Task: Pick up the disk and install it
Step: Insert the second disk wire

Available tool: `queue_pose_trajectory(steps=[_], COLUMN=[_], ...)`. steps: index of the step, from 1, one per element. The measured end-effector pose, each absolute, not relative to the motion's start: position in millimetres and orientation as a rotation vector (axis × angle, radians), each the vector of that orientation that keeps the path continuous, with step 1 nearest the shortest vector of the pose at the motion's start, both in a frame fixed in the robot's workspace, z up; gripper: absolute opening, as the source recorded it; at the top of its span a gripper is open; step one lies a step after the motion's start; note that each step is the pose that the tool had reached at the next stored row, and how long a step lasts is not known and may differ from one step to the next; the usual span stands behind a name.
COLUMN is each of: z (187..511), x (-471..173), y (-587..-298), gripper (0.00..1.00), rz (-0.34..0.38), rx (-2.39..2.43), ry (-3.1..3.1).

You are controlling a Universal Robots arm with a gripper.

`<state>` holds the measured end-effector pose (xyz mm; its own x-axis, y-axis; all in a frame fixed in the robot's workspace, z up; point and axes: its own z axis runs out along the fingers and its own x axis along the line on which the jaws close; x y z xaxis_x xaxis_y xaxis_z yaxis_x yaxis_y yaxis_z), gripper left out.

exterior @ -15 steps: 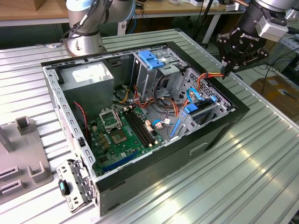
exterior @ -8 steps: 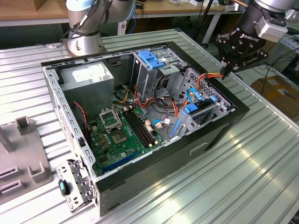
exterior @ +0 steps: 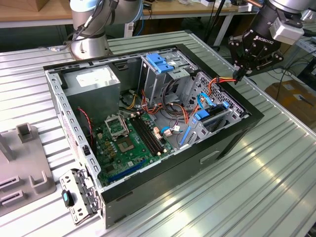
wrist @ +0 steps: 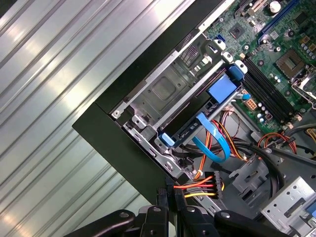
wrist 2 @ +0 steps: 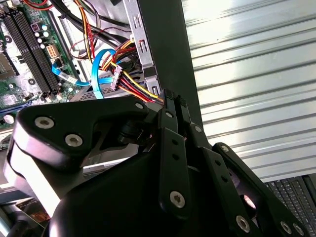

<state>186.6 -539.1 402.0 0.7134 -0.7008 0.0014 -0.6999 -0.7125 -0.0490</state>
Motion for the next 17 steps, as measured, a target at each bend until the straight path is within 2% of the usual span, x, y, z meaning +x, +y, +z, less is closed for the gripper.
queue_pose_trajectory(steps=[17], z=[400.0], x=[181.6], y=[-541.6], gripper=[0.17], rz=[-0.031], rx=[-2.864], ry=[1.178])
